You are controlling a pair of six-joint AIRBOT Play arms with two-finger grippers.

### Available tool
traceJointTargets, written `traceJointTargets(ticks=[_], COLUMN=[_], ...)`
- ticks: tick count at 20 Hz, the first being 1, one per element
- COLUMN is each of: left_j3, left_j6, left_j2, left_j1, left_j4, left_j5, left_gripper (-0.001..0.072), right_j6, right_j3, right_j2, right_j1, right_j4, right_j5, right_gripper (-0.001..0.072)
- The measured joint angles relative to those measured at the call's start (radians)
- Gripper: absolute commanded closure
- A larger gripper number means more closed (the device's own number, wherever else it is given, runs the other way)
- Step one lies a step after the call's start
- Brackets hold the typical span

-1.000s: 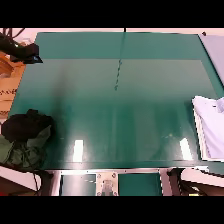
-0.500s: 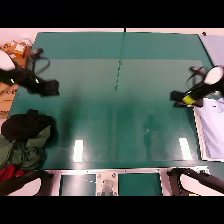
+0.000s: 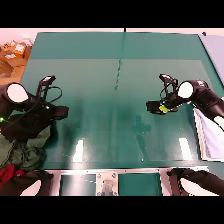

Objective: Fold the shirts.

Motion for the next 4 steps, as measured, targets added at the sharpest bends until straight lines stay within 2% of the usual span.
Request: traceJointTargets(ticks=[4], left_j3=[-0.011], left_j6=[-0.005], left_j2=[0.006], left_j1=[-0.003], left_j4=[0.006], left_j5=[0.003], left_gripper=[0.0683], right_j6=[0.000], right_j3=[-0.004], right_j2=[0.000], right_j1=[0.011], right_j4=[0.010], right_j5=[-0.011], right_gripper=[0.0702])
